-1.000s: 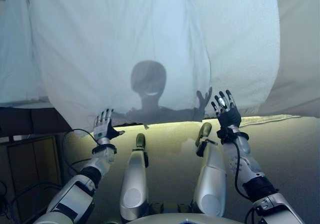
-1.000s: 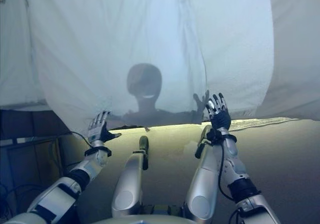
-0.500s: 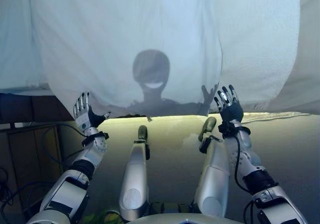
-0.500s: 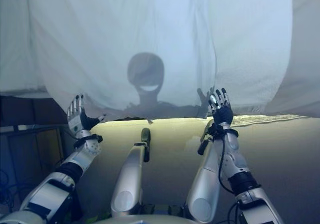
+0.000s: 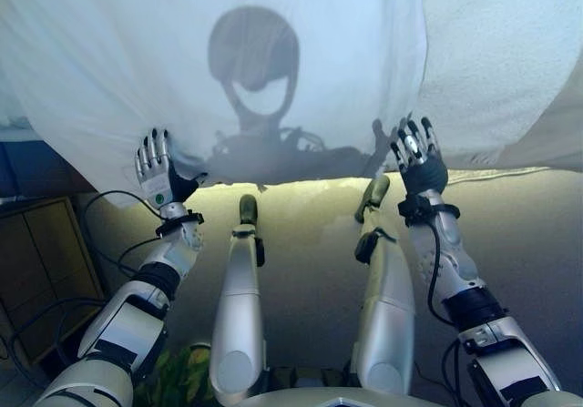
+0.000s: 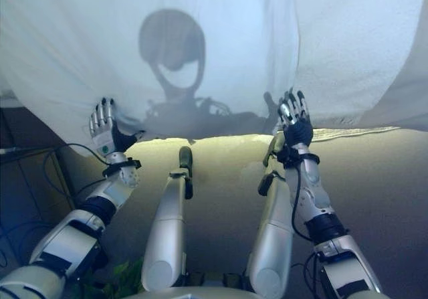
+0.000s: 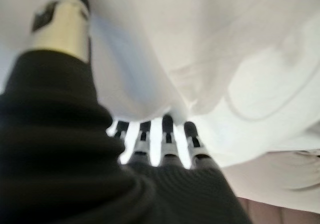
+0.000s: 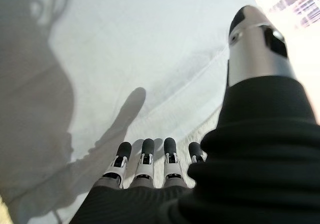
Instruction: Make the bed neatly
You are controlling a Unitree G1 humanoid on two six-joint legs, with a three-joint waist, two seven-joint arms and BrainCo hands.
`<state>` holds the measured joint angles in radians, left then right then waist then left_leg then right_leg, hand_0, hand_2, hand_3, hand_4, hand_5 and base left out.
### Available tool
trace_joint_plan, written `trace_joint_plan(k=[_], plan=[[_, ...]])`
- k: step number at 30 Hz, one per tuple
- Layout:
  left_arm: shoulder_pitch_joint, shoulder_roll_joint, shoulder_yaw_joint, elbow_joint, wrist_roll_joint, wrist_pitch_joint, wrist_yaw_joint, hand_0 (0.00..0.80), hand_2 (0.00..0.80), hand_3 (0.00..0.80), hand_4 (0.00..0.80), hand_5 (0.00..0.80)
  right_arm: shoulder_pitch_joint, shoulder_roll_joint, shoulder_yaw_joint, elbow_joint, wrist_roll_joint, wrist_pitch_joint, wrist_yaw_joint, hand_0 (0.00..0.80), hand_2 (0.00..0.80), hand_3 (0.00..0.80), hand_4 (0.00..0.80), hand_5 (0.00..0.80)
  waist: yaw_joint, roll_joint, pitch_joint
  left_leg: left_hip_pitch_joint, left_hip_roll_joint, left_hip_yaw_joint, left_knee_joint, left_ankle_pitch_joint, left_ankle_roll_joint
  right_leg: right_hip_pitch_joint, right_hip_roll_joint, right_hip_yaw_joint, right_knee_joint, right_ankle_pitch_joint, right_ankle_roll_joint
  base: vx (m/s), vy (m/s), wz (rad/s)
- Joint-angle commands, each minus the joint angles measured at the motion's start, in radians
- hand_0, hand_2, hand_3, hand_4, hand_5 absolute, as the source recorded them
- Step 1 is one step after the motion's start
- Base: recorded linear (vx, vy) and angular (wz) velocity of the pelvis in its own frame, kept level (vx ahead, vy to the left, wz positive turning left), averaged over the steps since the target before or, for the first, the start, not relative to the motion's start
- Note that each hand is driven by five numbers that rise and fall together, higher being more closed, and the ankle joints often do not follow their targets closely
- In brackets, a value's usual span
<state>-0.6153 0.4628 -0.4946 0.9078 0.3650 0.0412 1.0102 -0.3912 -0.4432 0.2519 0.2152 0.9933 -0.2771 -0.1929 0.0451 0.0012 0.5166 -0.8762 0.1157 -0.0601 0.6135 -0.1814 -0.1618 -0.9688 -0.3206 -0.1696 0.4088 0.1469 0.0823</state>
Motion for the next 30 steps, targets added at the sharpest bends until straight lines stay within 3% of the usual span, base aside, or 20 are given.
trace_joint_plan(k=[1,6,11,18,30], plan=[[0.039,0.025,-0.021,0.007,0.081,0.063,-0.055,0.000,0.000,0.000,0.000,0.000,0.028,-0.058,-0.027,-0.147,-0.031,-0.015,-0.025,0.000,0.000,0.000,0.000,0.000,0.021,-0.027,0.003,-0.068,0.000,-0.068,-0.103,0.196,0.033,-0.014,-0.057,0.078,0.075,0.016,0.180,-0.039,0.027,-0.01],[0.057,0.008,-0.047,0.054,0.068,0.158,-0.188,0.000,0.000,0.000,0.000,0.000,0.017,-0.063,-0.031,-0.201,-0.044,0.015,-0.053,0.000,0.000,0.000,0.000,0.000,0.012,-0.031,0.003,-0.089,-0.001,-0.065,-0.101,0.199,0.037,-0.033,-0.053,0.078,0.062,0.030,0.180,-0.035,0.018,-0.04],[0.086,-0.010,-0.066,0.123,0.019,0.172,-0.275,0.000,0.000,0.000,0.000,0.000,0.023,-0.053,-0.026,-0.225,-0.063,0.011,-0.060,0.000,0.000,0.000,0.000,0.000,0.010,-0.030,0.003,-0.077,0.004,-0.063,-0.117,0.201,0.036,-0.020,-0.057,0.070,0.039,0.036,0.180,-0.010,-0.008,-0.04],[0.184,-0.026,-0.061,0.179,0.015,0.132,-0.347,0.000,0.000,0.000,0.000,0.000,0.068,-0.031,-0.032,-0.261,-0.084,-0.013,-0.060,0.000,0.000,0.000,0.000,0.000,0.024,-0.023,0.003,-0.031,0.009,-0.059,-0.137,0.193,0.036,0.027,-0.074,0.048,0.027,0.032,0.180,-0.002,-0.051,-0.01],[0.381,-0.033,0.009,0.246,0.004,0.035,-0.475,0.000,0.000,0.000,0.000,0.000,0.174,0.019,-0.068,-0.269,-0.061,-0.063,0.009,0.000,0.000,0.000,0.000,0.000,0.074,-0.013,0.003,0.161,0.011,-0.041,-0.169,0.156,0.042,0.210,-0.120,-0.004,0.021,0.007,0.178,0.040,-0.077,0.04]])
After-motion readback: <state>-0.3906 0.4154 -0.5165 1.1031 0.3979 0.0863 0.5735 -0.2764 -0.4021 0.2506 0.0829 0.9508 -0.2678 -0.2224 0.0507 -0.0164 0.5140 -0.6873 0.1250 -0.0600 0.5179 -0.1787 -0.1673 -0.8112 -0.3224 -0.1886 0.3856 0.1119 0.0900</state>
